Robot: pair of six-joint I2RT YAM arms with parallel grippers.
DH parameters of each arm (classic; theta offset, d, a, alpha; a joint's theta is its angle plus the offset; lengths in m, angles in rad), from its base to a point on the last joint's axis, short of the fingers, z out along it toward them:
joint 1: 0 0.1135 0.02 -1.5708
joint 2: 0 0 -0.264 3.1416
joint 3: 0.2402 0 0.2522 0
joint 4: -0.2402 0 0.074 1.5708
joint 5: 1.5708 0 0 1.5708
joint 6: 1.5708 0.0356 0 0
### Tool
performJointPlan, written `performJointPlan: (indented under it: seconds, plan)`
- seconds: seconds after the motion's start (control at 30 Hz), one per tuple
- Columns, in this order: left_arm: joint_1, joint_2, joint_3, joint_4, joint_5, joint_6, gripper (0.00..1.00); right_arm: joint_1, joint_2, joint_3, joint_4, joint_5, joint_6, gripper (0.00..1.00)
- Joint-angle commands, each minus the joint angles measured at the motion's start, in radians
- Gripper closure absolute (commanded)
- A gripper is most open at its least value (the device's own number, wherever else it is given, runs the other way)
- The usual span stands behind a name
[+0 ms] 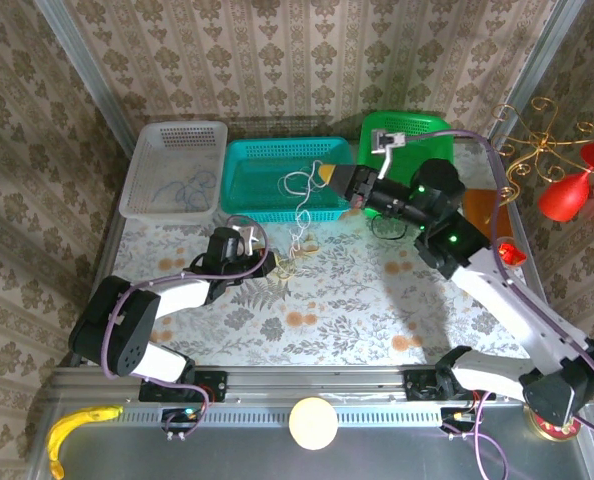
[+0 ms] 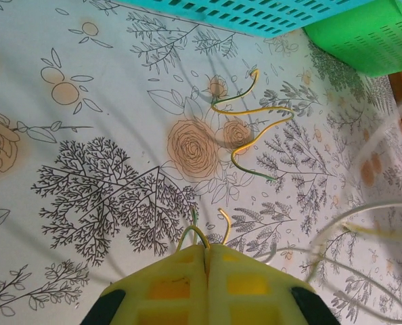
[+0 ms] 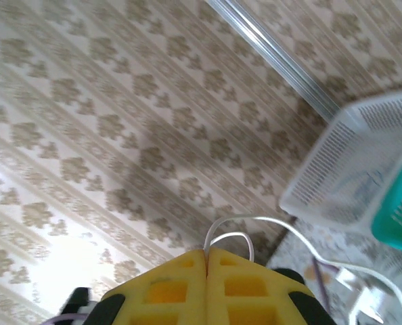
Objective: Untangle the cables
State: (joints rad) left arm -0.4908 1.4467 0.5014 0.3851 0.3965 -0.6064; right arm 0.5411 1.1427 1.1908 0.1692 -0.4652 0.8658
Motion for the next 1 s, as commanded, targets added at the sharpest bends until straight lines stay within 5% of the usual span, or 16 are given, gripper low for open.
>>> performJointPlan:
  seconds: [0.0, 0.23, 0.4, 0.6, 0.97]
  plan:
    - [0.008, -0.014, -0.013, -0.009, 0.013, 0.022, 1.00, -0.003, -0.046, 0.036, -0.007, -0.009, -0.025, 1.00]
    - [0.011, -0.029, -0.012, -0.017, 0.021, 0.023, 1.00, -0.003, -0.039, -0.025, -0.028, 0.014, -0.047, 1.00]
    - [0.015, -0.121, -0.009, -0.053, 0.061, 0.038, 0.54, -0.003, -0.015, -0.100, -0.022, 0.029, -0.058, 1.00]
    - [0.013, -0.298, 0.013, -0.172, 0.097, 0.096, 0.28, 0.000, 0.009, -0.157, -0.015, 0.037, -0.064, 1.00]
    - [-0.075, -0.273, 0.128, -0.024, 0.182, 0.107, 0.18, 0.034, 0.029, -0.179, -0.006, 0.049, -0.056, 1.00]
